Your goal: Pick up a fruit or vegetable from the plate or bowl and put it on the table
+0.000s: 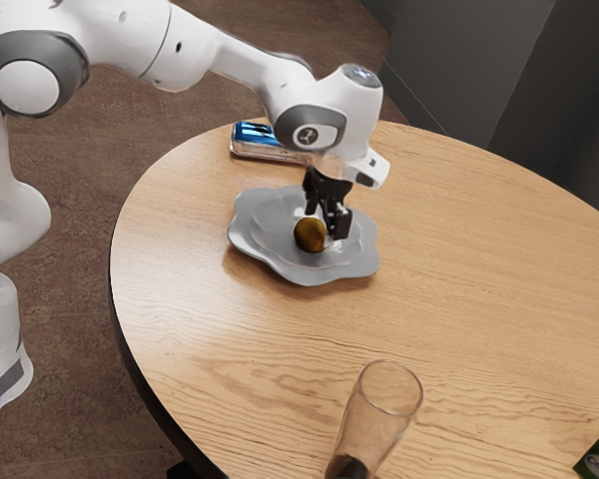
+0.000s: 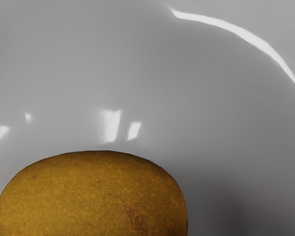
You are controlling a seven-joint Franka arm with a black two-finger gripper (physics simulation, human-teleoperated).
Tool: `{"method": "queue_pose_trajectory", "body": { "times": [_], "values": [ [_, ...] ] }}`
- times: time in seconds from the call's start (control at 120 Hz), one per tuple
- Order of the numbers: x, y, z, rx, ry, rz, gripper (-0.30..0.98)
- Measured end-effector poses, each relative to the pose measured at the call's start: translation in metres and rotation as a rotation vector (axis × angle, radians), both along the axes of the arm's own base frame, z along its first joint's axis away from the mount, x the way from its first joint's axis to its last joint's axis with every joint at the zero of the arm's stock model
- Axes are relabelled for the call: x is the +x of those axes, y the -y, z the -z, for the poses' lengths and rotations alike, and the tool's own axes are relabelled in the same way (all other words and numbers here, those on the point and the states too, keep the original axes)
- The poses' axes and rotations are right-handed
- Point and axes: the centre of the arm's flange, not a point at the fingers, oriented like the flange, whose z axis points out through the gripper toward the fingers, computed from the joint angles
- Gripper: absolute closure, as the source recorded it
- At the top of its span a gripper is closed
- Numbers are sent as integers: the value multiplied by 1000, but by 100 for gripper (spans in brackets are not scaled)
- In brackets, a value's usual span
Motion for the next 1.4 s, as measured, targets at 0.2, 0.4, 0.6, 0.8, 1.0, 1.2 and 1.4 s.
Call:
{"method": "queue_pose_trajectory", "body": {
  "times": [0.2,0.4,0.6,0.8,1.0,1.2,1.4],
  "values": [
    [-5,-22,8,-18,-5,-46,0],
    [-8,-45,28,-13,-11,-89,0],
    [0,-38,51,-19,0,-103,8],
    [6,-33,37,-31,47,-83,19],
    [32,-6,-32,-24,181,-18,17],
    [109,124,-72,12,234,180,18],
    [153,163,-15,-34,147,255,11]
  ]
}}
